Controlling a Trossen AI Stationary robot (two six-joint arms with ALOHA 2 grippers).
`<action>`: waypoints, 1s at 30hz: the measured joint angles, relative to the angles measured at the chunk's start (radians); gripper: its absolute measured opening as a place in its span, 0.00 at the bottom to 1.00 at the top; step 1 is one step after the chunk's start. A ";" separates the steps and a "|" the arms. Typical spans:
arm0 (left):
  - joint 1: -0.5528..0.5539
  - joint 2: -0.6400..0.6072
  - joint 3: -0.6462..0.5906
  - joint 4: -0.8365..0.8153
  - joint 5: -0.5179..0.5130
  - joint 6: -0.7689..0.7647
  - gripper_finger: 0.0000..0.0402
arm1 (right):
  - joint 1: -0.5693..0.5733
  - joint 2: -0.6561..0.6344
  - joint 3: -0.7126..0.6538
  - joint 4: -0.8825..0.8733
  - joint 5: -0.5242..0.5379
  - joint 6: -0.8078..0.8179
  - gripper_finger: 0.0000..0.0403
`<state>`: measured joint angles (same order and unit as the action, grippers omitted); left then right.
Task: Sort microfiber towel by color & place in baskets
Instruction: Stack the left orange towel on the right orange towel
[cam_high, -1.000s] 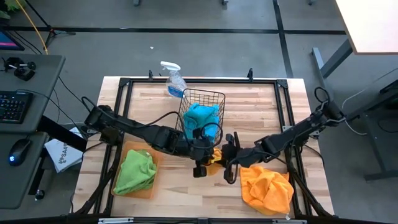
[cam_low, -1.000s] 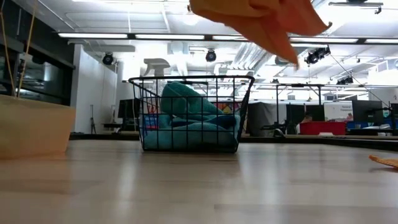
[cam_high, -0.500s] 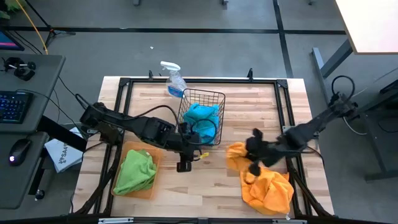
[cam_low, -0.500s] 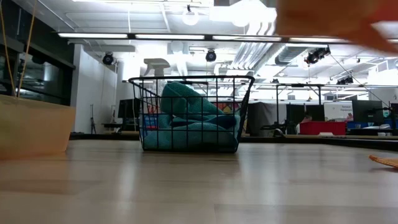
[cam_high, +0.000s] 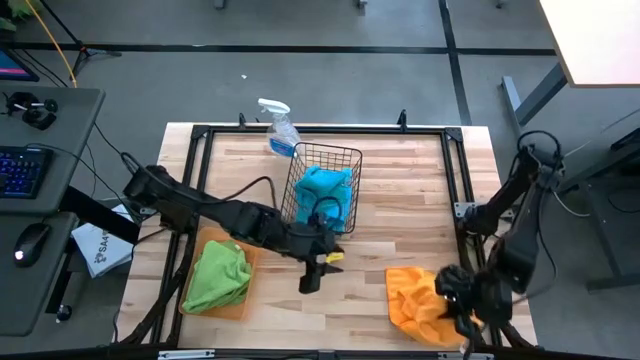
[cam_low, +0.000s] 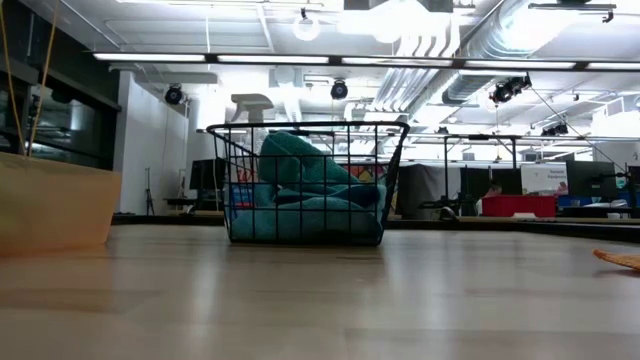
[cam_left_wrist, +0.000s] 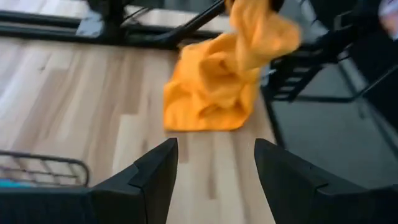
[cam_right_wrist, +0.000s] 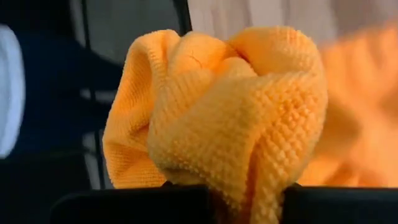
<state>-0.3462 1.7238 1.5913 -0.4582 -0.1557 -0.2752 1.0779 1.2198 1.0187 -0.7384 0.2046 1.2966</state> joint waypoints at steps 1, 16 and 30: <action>0.002 -0.010 -0.023 0.036 0.011 -0.001 0.50 | 0.018 0.017 0.000 -0.008 -0.024 0.034 0.01; 0.058 -0.426 -0.692 0.871 -0.144 -0.140 0.50 | 0.003 0.241 0.000 -0.164 -0.109 0.125 0.16; 0.070 -0.783 -0.910 0.843 -0.273 -0.133 0.50 | -0.106 0.219 0.078 -0.211 -0.373 -0.117 0.73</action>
<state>-0.2765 0.9410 0.6815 0.3849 -0.4288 -0.4079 0.9723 1.4387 1.0966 -0.9498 -0.1681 1.1798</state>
